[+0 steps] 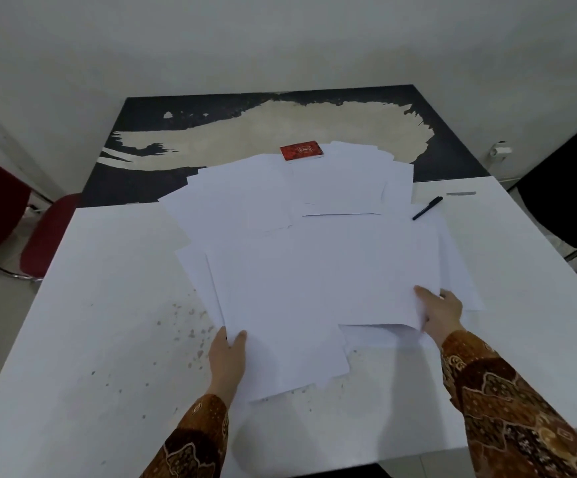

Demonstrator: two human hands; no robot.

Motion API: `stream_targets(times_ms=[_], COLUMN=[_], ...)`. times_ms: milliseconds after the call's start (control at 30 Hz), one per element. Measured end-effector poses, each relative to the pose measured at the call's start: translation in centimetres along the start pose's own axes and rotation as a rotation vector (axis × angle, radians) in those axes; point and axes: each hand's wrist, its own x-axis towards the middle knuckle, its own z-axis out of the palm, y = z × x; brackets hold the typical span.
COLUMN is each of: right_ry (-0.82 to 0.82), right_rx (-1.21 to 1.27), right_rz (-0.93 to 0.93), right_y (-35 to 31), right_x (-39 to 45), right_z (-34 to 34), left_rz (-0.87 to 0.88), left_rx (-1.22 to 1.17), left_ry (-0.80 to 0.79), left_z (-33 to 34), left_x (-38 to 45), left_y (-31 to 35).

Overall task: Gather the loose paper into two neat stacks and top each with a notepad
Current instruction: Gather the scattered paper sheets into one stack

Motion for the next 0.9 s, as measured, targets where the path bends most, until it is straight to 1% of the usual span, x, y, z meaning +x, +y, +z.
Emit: stream_targets(times_ms=[100, 200, 233, 267, 400, 433, 500, 600, 667, 733, 800, 867, 900], right_ry=[-0.054, -0.19, -0.188, -0.15, 0.068, 0.076, -0.003, -0.212, -0.372, -0.486, -0.563, -0.621, -0.646], right_rx=[0.181, 0.222, 0.215, 0.235, 0.427, 0.449, 0.446, 0.254, 0.115, -0.052, -0.232, -0.426, -0.515], right_rz=[0.143, 0.186, 0.181, 0.175, 0.148, 0.147, 0.174, 0.199, 0.155, 0.054, -0.073, -0.199, -0.252], right_y=[1.0, 2.0, 2.3, 2.4, 2.1, 2.0, 1.8, 2.2, 2.7, 3.4, 3.7, 4.0, 4.1], right_x=[-1.1, -2.6, -3.0, -3.4, -3.3, -3.1, -3.3, -4.2, -5.5, -6.8, -7.9, -8.2, -8.3], right_z=[-0.8, -0.1, 0.3, 0.6, 0.2, 0.0, 0.4, 2.0, 3.2, 4.1, 4.8, 5.4, 5.9], left_rz=[-0.005, -0.003, 0.001, 0.008, 0.023, 0.009, -0.017, -0.082, -0.107, -0.149, -0.183, -0.2, -0.176], left_rx=[-0.026, -0.02, -0.013, -0.011, -0.025, -0.031, -0.044, -0.081, -0.101, -0.119, -0.148, -0.176, -0.176], left_ry=[-0.012, -0.019, -0.023, -0.033, -0.058, -0.066, -0.079, -0.105, -0.118, -0.091, -0.077, -0.104, -0.12], left_z=[-0.2, -0.5, -0.6, -0.6, -1.0, -1.0, -1.0, -1.1, -1.2, -1.1, -1.1, -1.1, -1.1], left_x=[-0.2, -0.2, -0.2, -0.4, -0.7, -0.6, 0.1, 0.3, -0.4, -0.5, -0.6, -0.6, -0.5], left_y=[0.1, 0.4, 0.6, 0.8, 1.3, 1.1, 0.6, 0.8, 1.8, 2.1, 2.5, 2.8, 2.7])
